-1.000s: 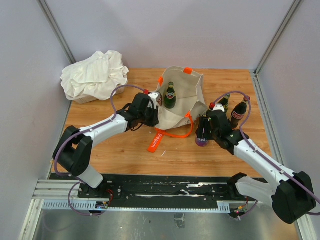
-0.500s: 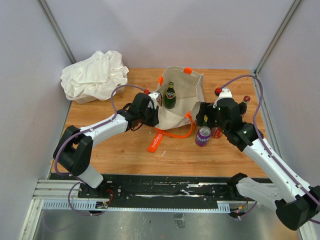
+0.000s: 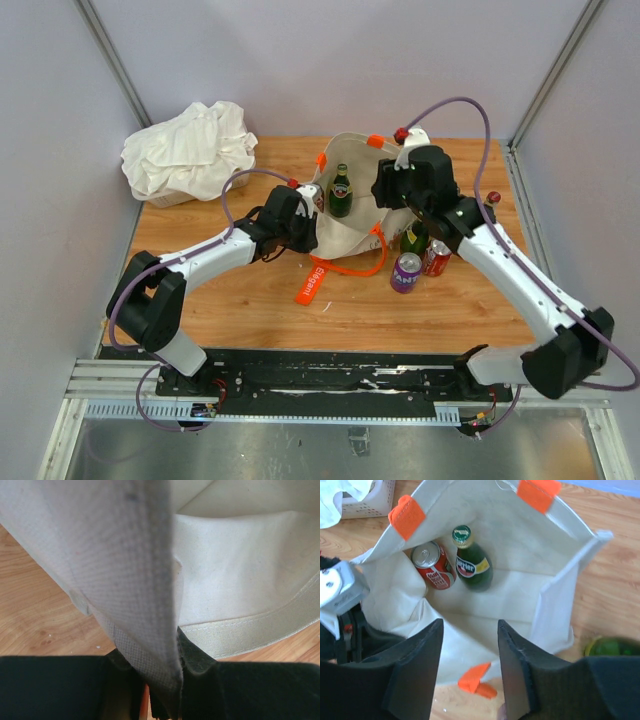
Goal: Take the beverage out of the canvas bag
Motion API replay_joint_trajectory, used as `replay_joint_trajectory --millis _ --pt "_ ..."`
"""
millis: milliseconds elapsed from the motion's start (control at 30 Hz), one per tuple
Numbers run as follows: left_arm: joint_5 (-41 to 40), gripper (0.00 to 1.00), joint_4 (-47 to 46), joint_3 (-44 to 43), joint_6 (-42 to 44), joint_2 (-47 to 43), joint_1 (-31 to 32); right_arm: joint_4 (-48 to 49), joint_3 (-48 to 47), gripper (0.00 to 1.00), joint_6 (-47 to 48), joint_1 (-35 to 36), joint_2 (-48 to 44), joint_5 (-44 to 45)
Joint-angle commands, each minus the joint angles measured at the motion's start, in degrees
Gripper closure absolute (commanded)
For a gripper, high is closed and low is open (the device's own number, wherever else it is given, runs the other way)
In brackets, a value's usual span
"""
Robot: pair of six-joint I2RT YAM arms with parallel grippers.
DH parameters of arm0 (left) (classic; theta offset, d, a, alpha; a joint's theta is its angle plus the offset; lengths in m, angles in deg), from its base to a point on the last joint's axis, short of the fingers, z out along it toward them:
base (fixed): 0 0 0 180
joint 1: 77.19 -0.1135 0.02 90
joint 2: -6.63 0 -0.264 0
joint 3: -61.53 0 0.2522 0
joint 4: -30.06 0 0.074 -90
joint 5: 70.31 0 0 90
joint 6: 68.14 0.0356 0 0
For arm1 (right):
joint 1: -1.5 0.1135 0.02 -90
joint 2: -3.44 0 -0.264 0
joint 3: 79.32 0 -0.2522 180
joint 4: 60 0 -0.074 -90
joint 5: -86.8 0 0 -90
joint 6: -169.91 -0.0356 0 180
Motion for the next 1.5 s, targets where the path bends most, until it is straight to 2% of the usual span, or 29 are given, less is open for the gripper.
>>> replay_joint_trajectory --millis 0,100,400,800,933,1033,1167,1200,1233,1267,1467 --pt "-0.06 0.87 1.02 -1.04 -0.31 0.68 0.54 3.43 -6.46 0.47 5.03 1.39 8.23 -3.37" --pt "-0.22 0.87 1.02 -1.02 -0.49 0.91 0.54 4.31 -10.0 0.37 6.44 1.34 14.03 -2.65" --pt "-0.84 0.87 0.66 -0.71 -1.28 1.66 0.54 7.32 -18.22 0.29 8.38 1.11 28.4 -0.95" --pt "-0.91 0.87 0.83 -1.45 -1.54 3.06 0.54 11.23 -23.53 0.31 8.23 -0.92 37.78 -2.54" --pt "-0.87 0.87 0.92 -1.88 -1.55 3.57 0.54 12.65 -23.39 0.4 8.55 -1.05 39.38 -2.3" --pt "-0.91 0.87 0.92 -2.03 -1.55 3.8 0.54 13.52 -22.63 0.55 8.55 -1.15 39.92 -1.94" --pt "-0.91 0.87 0.79 -1.96 -1.63 3.81 0.54 13.63 -21.68 0.68 8.69 -1.22 40.38 -1.41" --pt "-0.95 0.87 0.76 -1.97 -1.63 3.73 0.54 13.65 -21.53 0.77 9.01 -1.23 40.46 -1.49" --pt "-1.07 0.87 0.68 -1.98 -1.63 3.82 0.54 13.53 -21.47 0.91 9.19 -1.23 40.53 -1.4" --pt "-1.08 0.87 0.67 -1.9 -1.56 3.82 0.54 13.52 -21.53 0.97 9.43 -1.23 40.43 -1.57" --pt "-1.32 0.87 0.15 -1.48 -1.5 3.96 0.54 13.94 -22.64 0.99 11.95 -1.32 38.63 -4.91"
